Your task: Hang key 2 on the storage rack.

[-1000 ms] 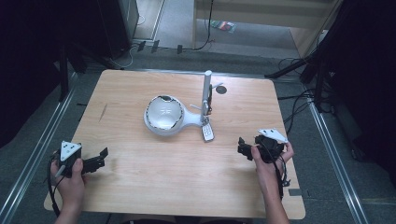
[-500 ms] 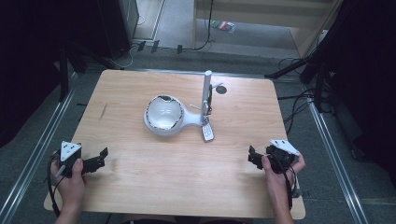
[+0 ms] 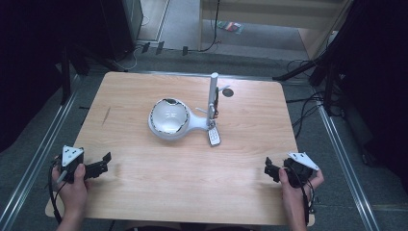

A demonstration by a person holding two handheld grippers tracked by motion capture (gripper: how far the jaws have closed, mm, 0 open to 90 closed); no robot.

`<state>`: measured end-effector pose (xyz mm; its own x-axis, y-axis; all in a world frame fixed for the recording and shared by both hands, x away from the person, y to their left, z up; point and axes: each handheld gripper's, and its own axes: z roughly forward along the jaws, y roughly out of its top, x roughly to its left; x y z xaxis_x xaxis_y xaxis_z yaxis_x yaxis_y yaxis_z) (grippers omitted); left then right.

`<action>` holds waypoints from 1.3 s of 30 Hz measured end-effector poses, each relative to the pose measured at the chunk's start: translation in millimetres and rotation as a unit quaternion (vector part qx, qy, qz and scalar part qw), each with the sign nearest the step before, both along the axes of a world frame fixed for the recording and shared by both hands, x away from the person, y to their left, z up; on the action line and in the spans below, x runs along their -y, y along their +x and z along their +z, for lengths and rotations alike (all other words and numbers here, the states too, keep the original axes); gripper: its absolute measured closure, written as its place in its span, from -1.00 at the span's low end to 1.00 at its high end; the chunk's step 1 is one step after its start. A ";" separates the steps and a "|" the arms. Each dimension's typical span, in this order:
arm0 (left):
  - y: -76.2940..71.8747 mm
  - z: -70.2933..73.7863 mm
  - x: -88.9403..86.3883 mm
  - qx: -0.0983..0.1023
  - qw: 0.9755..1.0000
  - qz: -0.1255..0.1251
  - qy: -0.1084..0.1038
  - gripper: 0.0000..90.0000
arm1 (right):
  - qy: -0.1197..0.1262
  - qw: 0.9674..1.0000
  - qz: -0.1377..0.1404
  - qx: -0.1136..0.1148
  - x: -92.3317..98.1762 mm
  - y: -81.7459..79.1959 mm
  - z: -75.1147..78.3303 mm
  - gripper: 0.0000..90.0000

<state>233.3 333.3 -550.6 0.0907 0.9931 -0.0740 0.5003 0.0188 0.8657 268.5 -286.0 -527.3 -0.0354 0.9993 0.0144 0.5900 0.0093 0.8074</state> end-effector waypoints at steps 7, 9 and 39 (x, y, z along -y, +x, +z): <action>-0.3 0.2 0.0 -0.001 1.000 0.002 -0.001 -1.00 | -0.007 1.000 -0.002 -0.004 9.0 -8.6 -2.9 -1.00; -0.3 0.1 0.0 0.000 1.000 0.002 -0.001 -1.00 | -0.010 1.000 -0.003 -0.004 11.9 -10.5 -4.4 -1.00; -0.5 0.2 -0.4 0.000 1.000 0.002 -0.002 -1.00 | -0.013 1.000 -0.020 -0.003 51.1 -47.3 -14.3 -1.00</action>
<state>232.8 333.7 -550.4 0.0876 0.9931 -0.0780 0.5000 0.0239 0.8657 221.2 -337.1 -541.6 0.0042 0.9999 -0.0108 0.5958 0.0062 0.8031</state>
